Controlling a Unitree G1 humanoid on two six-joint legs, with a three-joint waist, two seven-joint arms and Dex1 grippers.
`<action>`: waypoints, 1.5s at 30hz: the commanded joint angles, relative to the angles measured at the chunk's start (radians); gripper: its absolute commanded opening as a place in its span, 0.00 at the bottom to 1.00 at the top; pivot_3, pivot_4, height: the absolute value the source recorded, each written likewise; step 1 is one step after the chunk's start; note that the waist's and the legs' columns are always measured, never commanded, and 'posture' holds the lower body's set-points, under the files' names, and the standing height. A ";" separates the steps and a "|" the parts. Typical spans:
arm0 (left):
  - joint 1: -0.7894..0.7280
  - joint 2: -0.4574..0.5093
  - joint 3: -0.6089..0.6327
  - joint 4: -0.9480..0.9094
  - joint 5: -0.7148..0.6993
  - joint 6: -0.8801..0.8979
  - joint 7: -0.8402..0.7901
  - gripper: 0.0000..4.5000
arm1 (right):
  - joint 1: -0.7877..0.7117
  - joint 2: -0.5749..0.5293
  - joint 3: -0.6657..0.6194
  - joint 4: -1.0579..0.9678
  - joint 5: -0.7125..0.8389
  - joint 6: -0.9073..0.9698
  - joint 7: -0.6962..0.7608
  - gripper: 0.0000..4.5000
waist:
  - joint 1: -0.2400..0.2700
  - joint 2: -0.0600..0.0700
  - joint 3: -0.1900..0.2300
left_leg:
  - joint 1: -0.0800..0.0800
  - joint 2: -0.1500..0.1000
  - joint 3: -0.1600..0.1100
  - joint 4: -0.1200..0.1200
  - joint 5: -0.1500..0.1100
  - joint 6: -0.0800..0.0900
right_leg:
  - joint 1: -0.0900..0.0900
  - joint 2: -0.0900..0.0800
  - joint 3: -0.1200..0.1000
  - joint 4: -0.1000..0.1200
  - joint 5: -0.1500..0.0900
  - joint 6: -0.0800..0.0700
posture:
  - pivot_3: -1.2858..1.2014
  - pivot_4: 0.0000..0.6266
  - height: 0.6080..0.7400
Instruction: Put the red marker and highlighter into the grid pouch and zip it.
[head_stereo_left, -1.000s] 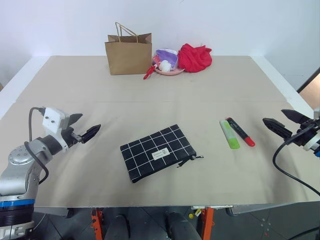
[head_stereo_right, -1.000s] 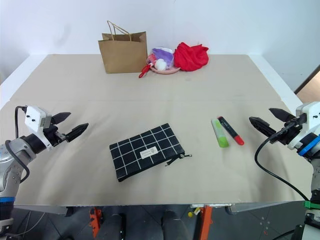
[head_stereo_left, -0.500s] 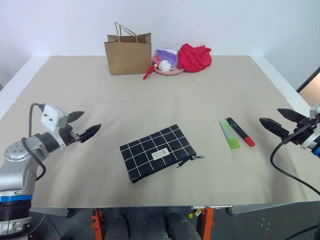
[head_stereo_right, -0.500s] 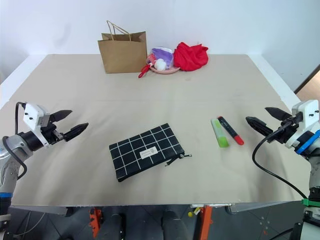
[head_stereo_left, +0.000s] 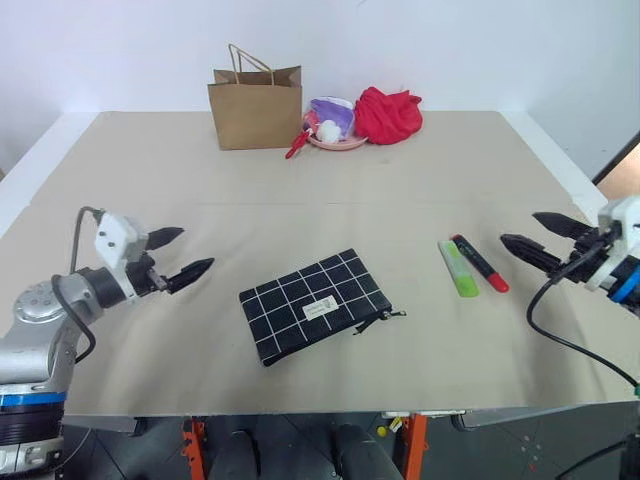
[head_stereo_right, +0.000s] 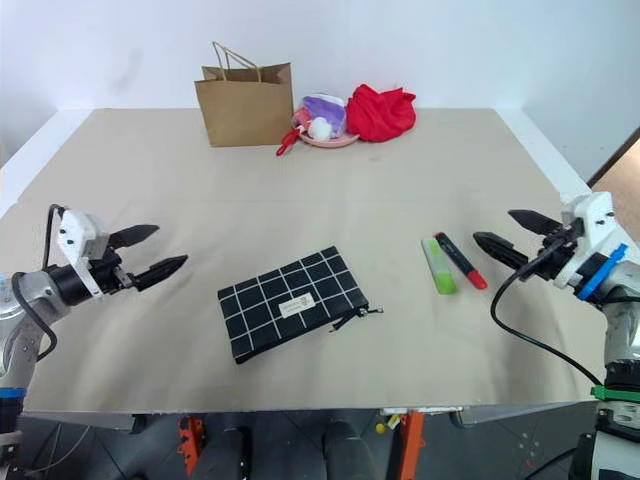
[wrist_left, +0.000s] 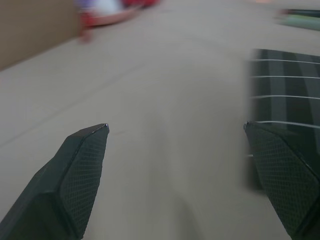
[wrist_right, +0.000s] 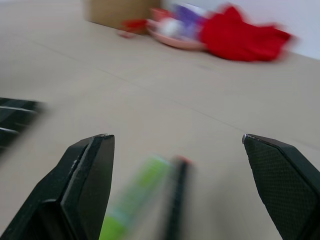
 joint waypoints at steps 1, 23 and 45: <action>0.016 -0.021 -0.079 -0.114 -0.019 0.011 -0.025 0.99 | 0.051 0.127 0.186 -0.304 0.069 0.094 -0.011 0.98 | -0.004 0.000 0.000 | 0.002 0.002 0.000 0.000 0.000 0.000 | 0.002 0.002 0.000 0.000 0.000 -0.001 | 0.52 0.24 1.00; 0.121 -0.084 -0.241 -0.222 0.064 -0.071 -0.021 1.00 | 0.104 0.315 0.382 -0.156 -0.225 -0.067 -0.199 0.01 | 0.016 0.001 0.001 | -0.001 0.001 -0.003 0.003 0.001 0.000 | -0.001 0.001 -0.002 0.002 0.000 -0.003 | 0.52 0.24 1.00; 0.056 0.012 -0.319 0.040 0.373 -0.616 -0.105 1.00 | 0.075 0.354 0.389 -0.143 -0.231 -0.097 -0.201 0.01 | 0.013 0.000 0.000 | 0.001 0.002 -0.001 0.002 0.002 0.000 | -0.001 0.001 -0.002 0.002 -0.001 -0.008 | 0.52 0.24 1.00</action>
